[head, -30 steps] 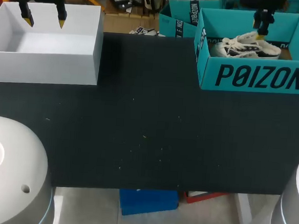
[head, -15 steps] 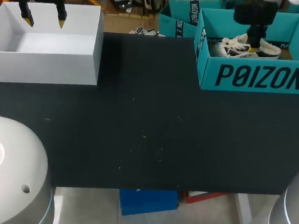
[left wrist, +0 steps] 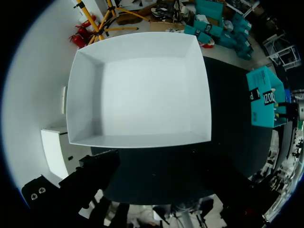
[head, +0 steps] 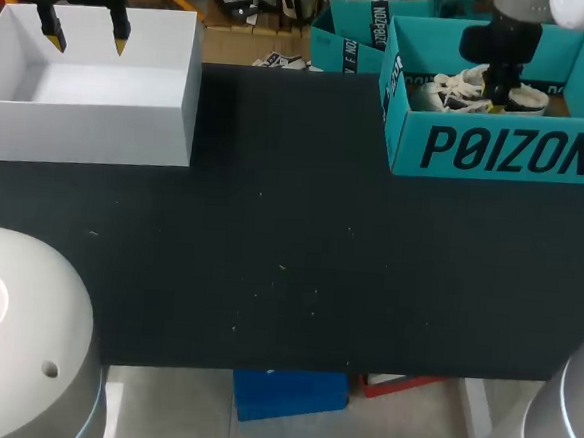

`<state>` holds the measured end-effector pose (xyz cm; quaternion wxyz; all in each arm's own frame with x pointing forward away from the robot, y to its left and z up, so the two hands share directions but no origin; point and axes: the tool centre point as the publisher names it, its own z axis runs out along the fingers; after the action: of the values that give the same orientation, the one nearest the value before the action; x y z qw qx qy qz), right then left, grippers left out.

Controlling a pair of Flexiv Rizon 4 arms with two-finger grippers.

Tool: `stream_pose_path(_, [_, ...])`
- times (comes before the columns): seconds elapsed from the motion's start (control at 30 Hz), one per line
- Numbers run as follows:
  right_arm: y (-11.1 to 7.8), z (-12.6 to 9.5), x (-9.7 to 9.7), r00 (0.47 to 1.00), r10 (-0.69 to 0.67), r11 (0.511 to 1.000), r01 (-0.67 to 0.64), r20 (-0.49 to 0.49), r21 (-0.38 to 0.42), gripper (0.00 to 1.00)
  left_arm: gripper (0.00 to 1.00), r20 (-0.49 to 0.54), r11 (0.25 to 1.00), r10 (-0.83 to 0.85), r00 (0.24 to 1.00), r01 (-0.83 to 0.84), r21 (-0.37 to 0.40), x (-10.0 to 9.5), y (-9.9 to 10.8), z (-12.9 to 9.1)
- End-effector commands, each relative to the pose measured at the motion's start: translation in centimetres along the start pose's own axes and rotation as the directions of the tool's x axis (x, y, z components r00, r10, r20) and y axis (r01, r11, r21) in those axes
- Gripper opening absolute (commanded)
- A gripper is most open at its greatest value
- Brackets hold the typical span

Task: Take the shoe out of the shoebox, open the shoe tongue, remove and reinsert the insole, then place the shoe into the shoebox

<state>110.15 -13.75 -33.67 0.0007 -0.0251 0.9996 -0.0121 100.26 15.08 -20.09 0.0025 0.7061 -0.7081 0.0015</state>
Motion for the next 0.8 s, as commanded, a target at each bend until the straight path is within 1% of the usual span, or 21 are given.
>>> stream_pose_path(0.03, [-0.1,1.7,-1.3,1.0,-0.001,1.0,0.001,-0.018,-0.01,0.43,1.0,0.003,1.0,-0.002,1.0,0.002,-0.001,0.1,0.1,-0.1])
stream_pose_path(0.3, [-0.1,4.9,-1.3,0.999,0.015,1.0,-0.016,-0.037,-0.024,0.43,1.0,0.003,1.0,-0.002,1.0,0.002,-0.001,0.1,0.1,-0.1])
stream_pose_path(0.43, [0.0,6.1,-1.3,0.999,0.027,0.999,-0.028,-0.032,-0.029,0.45,1.0,0.003,1.0,-0.002,1.0,0.002,-0.001,0.1,0.1,-0.1])
stream_pose_path(0.6, [0.1,7.0,-1.4,0.999,0.035,0.999,-0.036,-0.028,-0.032,0.43,1.0,0.003,1.0,-0.002,1.0,0.002,-0.001,0.1,0.1,-0.1])
stream_pose_path(0.63, [0.1,7.2,-1.4,0.999,0.034,0.999,-0.035,-0.029,-0.032,0.39,1.0,0.003,1.0,-0.002,1.0,0.002,-0.001,0.1,0.1,-0.1])
stream_pose_path(0.67, [0.1,7.2,-1.4,0.999,0.034,0.999,-0.035,-0.029,-0.031,0.38,1.0,0.003,1.0,-0.002,1.0,0.002,-0.001,0.1,0.1,-0.1])
stream_pose_path(0.7, [0.1,7.3,-1.4,0.999,0.033,0.999,-0.034,-0.028,-0.028,0.27,1.0,0.003,1.0,-0.002,1.0,0.002,-0.001,0.1,0.1,-0.1])
stream_pose_path(0.73, [0.1,7.4,-1.4,0.999,0.032,0.999,-0.033,-0.028,-0.025,0.11,1.0,0.003,1.0,-0.002,1.0,0.002,-0.001,0.1,0.1,-0.1])
stream_pose_path(0.77, [0.1,7.4,-1.3,0.999,0.034,0.999,-0.034,-0.028,-0.023,0.0,1.0,0.003,1.0,-0.002,1.0,0.002,-0.001,0.1,0.1,-0.1])
stream_pose_path(0.8, [0.0,7.3,-1.2,0.999,0.036,0.999,-0.037,-0.027,-0.021,0.0,1.0,0.003,1.0,-0.002,1.0,0.002,-0.001,0.1,0.1,-0.1])
